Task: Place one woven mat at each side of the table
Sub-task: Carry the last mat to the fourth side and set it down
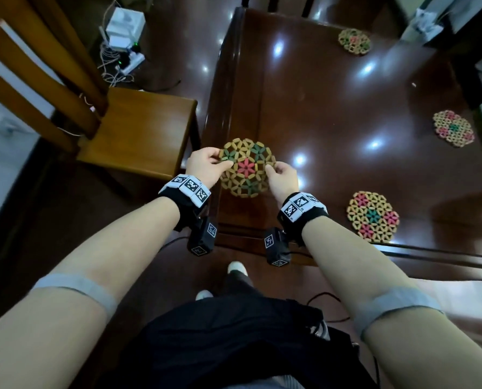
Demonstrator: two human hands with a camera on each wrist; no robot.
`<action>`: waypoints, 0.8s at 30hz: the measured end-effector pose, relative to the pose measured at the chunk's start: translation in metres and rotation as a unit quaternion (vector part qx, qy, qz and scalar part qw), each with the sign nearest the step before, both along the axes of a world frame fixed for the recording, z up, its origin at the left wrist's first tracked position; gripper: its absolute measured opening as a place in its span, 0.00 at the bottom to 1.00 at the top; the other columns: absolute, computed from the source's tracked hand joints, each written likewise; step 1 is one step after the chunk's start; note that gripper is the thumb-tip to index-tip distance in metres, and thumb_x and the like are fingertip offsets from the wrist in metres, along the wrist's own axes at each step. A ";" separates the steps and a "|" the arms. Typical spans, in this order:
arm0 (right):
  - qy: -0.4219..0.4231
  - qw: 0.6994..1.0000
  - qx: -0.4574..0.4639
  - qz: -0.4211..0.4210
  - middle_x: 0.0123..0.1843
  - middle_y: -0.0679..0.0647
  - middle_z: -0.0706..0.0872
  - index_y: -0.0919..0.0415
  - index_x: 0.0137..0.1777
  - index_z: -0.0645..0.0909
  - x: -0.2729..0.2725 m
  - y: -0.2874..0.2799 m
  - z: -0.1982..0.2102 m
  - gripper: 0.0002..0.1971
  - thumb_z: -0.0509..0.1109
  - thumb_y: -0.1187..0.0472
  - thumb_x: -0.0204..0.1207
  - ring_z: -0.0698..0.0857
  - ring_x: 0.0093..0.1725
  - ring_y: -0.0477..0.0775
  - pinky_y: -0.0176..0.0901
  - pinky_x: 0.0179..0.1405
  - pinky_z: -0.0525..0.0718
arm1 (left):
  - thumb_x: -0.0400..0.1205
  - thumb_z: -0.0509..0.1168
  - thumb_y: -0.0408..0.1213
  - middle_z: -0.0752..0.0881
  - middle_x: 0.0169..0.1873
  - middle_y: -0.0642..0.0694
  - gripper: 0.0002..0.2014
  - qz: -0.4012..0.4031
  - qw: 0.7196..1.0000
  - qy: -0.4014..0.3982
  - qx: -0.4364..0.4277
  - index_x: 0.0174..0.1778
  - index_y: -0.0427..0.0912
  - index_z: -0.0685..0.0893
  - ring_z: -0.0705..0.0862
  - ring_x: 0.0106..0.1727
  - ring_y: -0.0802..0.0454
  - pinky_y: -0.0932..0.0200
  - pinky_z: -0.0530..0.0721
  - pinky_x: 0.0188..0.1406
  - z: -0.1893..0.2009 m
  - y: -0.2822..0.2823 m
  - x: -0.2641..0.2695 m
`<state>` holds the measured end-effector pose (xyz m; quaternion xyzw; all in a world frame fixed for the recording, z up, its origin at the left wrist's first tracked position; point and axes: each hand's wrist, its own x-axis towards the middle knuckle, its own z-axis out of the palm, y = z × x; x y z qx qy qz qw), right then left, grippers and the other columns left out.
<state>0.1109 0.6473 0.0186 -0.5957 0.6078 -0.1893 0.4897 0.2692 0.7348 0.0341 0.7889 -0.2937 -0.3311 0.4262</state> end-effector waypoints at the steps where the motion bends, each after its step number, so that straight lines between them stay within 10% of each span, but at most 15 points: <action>1: 0.001 1.000 0.002 0.000 0.40 0.58 0.90 0.59 0.39 0.83 0.007 0.000 0.000 0.11 0.66 0.52 0.73 0.89 0.48 0.63 0.62 0.54 0.88 | 0.71 0.77 0.43 0.91 0.52 0.41 0.21 0.001 1.000 0.009 0.005 0.59 0.39 0.87 0.90 0.51 0.46 0.46 0.89 0.55 -0.002 0.000 0.007; 14: -0.080 0.989 0.091 -0.083 0.59 0.60 0.89 0.64 0.64 0.81 0.068 -0.069 -0.030 0.18 0.71 0.58 0.76 0.88 0.58 0.57 0.56 0.64 0.85 | 0.81 0.66 0.44 0.92 0.46 0.42 0.14 -0.116 0.990 -0.044 0.074 0.51 0.37 0.90 0.89 0.50 0.47 0.56 0.84 0.53 -0.030 -0.101 0.092; 24: -0.222 0.920 0.237 -0.220 0.65 0.57 0.85 0.57 0.74 0.72 0.063 -0.085 -0.013 0.23 0.68 0.61 0.80 0.89 0.49 0.55 0.45 0.48 0.88 | 0.81 0.64 0.45 0.90 0.47 0.43 0.09 -0.193 0.979 -0.006 0.072 0.50 0.46 0.85 0.90 0.49 0.46 0.47 0.88 0.55 -0.034 -0.182 0.106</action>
